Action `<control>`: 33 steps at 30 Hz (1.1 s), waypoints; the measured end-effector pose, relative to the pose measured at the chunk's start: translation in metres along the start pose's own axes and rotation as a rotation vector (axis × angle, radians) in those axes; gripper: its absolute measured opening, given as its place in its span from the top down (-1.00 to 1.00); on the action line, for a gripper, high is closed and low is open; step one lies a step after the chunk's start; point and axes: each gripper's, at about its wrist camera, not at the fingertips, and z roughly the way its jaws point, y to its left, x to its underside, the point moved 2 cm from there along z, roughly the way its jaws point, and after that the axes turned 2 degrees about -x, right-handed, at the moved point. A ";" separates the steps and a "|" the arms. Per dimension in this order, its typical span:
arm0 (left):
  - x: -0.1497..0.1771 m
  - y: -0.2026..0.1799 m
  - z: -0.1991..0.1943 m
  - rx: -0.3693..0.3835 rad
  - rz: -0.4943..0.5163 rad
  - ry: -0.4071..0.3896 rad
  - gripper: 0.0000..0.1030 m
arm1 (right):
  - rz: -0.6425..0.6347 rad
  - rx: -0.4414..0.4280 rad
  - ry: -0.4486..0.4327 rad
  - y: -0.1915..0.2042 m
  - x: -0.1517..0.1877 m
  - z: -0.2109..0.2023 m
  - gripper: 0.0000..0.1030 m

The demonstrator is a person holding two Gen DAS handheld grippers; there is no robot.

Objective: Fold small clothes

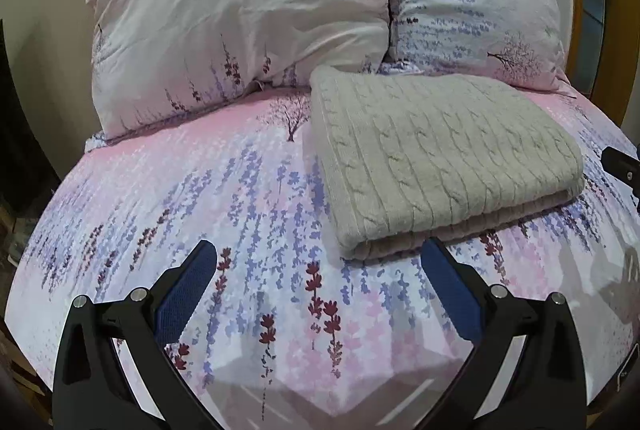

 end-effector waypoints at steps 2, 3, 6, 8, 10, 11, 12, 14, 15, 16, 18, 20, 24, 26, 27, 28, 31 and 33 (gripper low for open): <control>0.001 -0.001 0.003 0.001 0.006 0.009 -0.97 | -0.023 -0.012 0.024 0.006 0.002 0.004 -0.96; 0.001 -0.002 0.005 0.002 0.004 0.022 -0.97 | -0.028 -0.032 0.060 0.010 0.004 0.010 -0.96; 0.004 -0.004 0.012 0.020 -0.011 0.067 -0.97 | -0.011 -0.082 0.135 0.018 0.014 0.020 -0.96; 0.006 -0.005 0.014 0.032 -0.015 0.082 -0.97 | -0.009 -0.091 0.163 0.023 0.020 0.025 -0.96; 0.006 -0.005 0.015 0.036 -0.018 0.091 -0.97 | -0.017 -0.092 0.183 0.029 0.026 0.028 -0.96; 0.006 -0.005 0.016 0.041 -0.020 0.096 -0.97 | -0.022 -0.092 0.192 0.031 0.028 0.029 -0.96; 0.006 -0.006 0.017 0.051 -0.024 0.108 -0.97 | -0.029 -0.090 0.206 0.035 0.030 0.031 -0.96; 0.008 -0.006 0.020 0.066 -0.032 0.138 -0.97 | -0.038 -0.087 0.227 0.038 0.033 0.035 -0.96; 0.009 -0.006 0.023 0.072 -0.038 0.157 -0.97 | -0.040 -0.088 0.233 0.040 0.034 0.036 -0.96; 0.010 -0.006 0.026 0.074 -0.043 0.173 -0.97 | -0.041 -0.094 0.238 0.042 0.036 0.038 -0.96; 0.012 -0.004 0.030 0.077 -0.059 0.206 -0.97 | -0.045 -0.103 0.247 0.045 0.036 0.039 -0.96; 0.012 -0.002 0.032 0.088 -0.073 0.219 -0.97 | -0.054 -0.111 0.259 0.049 0.037 0.040 -0.96; 0.013 -0.004 0.032 0.092 -0.058 0.221 -0.97 | -0.061 -0.130 0.288 0.054 0.039 0.044 -0.96; 0.013 -0.003 0.032 0.095 -0.054 0.220 -0.97 | -0.049 -0.137 0.291 0.053 0.040 0.045 -0.96; 0.013 -0.003 0.032 0.097 -0.052 0.219 -0.97 | -0.048 -0.137 0.292 0.053 0.039 0.045 -0.97; 0.013 -0.003 0.033 0.099 -0.050 0.217 -0.97 | -0.051 -0.137 0.291 0.054 0.040 0.045 -0.97; 0.013 -0.003 0.031 0.101 -0.048 0.213 -0.97 | -0.051 -0.138 0.289 0.054 0.040 0.045 -0.97; 0.013 -0.003 0.030 0.102 -0.049 0.210 -0.97 | -0.047 -0.137 0.281 0.053 0.040 0.044 -0.97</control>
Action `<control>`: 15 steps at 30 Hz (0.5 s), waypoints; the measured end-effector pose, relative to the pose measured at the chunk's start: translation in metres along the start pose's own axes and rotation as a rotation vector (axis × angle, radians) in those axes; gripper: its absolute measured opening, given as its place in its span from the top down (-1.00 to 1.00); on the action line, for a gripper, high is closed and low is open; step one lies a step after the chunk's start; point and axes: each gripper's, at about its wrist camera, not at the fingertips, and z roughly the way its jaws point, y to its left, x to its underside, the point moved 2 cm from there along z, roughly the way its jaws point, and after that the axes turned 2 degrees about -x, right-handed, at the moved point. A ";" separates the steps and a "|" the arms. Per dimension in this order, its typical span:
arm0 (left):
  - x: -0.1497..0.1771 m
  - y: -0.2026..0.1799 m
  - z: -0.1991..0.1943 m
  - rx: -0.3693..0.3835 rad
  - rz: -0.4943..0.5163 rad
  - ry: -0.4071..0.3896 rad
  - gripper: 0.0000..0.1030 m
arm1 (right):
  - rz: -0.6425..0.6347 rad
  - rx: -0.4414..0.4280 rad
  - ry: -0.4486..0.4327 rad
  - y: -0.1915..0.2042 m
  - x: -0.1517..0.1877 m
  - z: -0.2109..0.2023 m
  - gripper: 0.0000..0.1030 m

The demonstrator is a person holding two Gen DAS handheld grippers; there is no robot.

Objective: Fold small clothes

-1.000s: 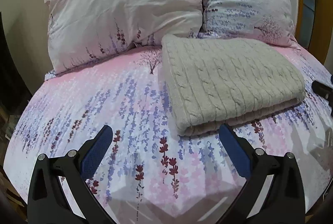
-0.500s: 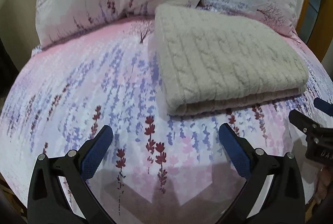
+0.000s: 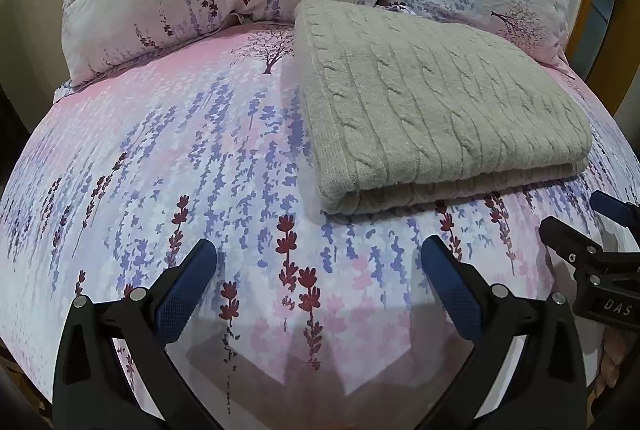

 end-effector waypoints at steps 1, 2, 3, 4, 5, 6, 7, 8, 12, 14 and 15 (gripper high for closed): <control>0.000 0.000 0.000 0.000 0.000 -0.001 -0.97 | 0.000 0.001 -0.003 0.000 0.000 0.000 -0.97; 0.001 0.000 -0.001 -0.001 -0.001 -0.001 -0.97 | 0.004 0.003 -0.008 0.000 0.001 0.000 -0.97; 0.001 0.000 -0.001 -0.002 -0.001 -0.001 -0.97 | 0.007 0.006 -0.013 0.001 0.001 0.000 -0.97; 0.001 0.000 0.000 -0.001 -0.001 -0.001 -0.97 | 0.010 0.007 -0.016 0.001 0.001 -0.001 -0.97; 0.001 0.000 0.000 0.000 -0.001 -0.001 -0.97 | 0.012 0.009 -0.020 0.002 0.002 -0.001 -0.97; 0.001 0.000 0.000 0.000 0.000 -0.001 -0.97 | 0.014 0.011 -0.023 0.002 0.003 -0.001 -0.97; 0.001 0.000 0.000 -0.001 -0.001 -0.001 -0.97 | 0.015 0.013 -0.025 0.002 0.004 -0.001 -0.97; 0.001 0.000 0.000 -0.001 0.000 -0.001 -0.97 | 0.016 0.013 -0.026 0.002 0.004 -0.001 -0.97; 0.000 0.000 0.000 -0.001 -0.001 -0.001 -0.97 | 0.018 0.015 -0.029 0.003 0.005 -0.002 -0.97; 0.000 0.000 0.001 0.000 0.000 -0.001 -0.97 | 0.017 0.015 -0.029 0.002 0.005 -0.002 -0.97; 0.000 0.001 0.000 0.000 0.000 -0.001 -0.97 | 0.017 0.015 -0.029 0.003 0.005 -0.002 -0.97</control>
